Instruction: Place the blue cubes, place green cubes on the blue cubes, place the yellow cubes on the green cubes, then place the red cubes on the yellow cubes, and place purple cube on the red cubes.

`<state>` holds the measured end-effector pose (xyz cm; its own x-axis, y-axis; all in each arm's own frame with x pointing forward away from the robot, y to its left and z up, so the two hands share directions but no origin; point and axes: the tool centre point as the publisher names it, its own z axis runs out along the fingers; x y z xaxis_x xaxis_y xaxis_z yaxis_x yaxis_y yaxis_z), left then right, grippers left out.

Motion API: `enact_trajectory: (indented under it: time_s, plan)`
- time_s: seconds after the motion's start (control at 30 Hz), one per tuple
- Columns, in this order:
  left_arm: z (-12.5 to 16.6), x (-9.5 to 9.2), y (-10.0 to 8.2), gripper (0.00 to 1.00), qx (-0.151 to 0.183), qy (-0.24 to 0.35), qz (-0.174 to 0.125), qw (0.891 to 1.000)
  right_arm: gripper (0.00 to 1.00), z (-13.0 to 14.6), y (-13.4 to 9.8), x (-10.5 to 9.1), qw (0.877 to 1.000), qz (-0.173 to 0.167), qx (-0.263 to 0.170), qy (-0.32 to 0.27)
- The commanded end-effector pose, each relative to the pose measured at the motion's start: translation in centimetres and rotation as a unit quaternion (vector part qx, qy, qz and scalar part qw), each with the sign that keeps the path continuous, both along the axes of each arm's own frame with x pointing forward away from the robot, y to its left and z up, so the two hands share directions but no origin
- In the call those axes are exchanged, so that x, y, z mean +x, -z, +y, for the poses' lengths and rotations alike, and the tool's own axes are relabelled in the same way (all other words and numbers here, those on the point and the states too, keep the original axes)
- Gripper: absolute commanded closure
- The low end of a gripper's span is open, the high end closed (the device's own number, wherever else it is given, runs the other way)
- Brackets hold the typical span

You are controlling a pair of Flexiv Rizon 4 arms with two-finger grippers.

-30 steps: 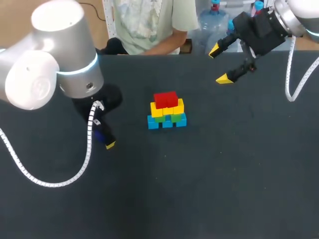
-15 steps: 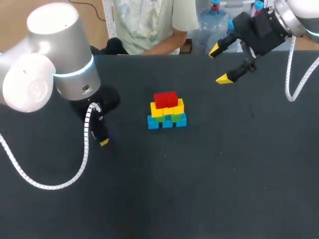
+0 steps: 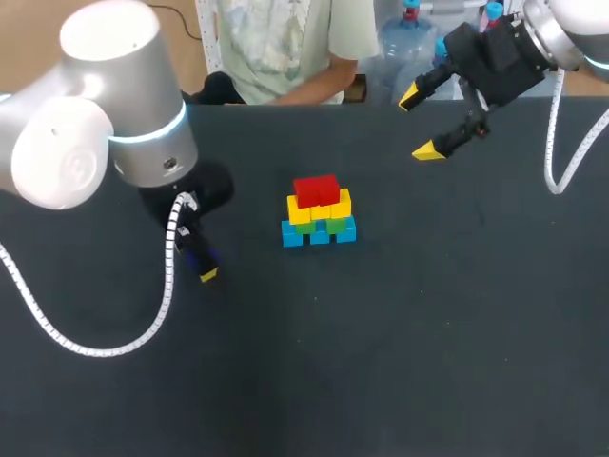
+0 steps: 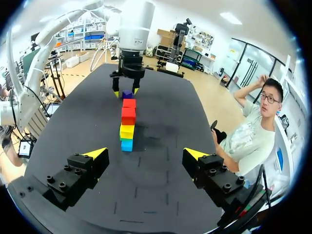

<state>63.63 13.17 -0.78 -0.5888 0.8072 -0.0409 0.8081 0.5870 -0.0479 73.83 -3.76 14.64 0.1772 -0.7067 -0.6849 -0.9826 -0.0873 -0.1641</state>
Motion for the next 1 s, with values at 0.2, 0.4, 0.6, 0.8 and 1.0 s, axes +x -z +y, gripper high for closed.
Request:
enact_trajectory:
  time_s: [0.2,0.4,0.6,0.8,1.0]
  plan:
    - [-0.1,0.4,0.4,0.00,-0.004,0.001,0.003,1.000,0.00,0.0,0.0,-0.1,1.000,-0.001,0.000,0.001]
    - [-0.6,1.4,-0.1,0.00,-0.002,0.014,-0.001,1.000,0.00,0.0,0.0,-0.1,1.000,-0.001,0.000,0.001]
    - [-0.7,1.6,-0.2,0.00,0.002,0.018,-0.002,1.000,0.00,0.0,0.0,-0.1,1.000,-0.001,0.000,0.001]
    - [-0.5,1.4,0.0,0.00,0.002,0.008,0.002,1.000,0.00,0.0,0.0,-0.1,1.000,-0.001,0.000,0.001]
    - [-0.5,1.4,0.0,0.00,0.007,0.001,0.003,1.000,0.00,0.0,0.0,-0.1,1.000,-0.001,0.000,0.001]
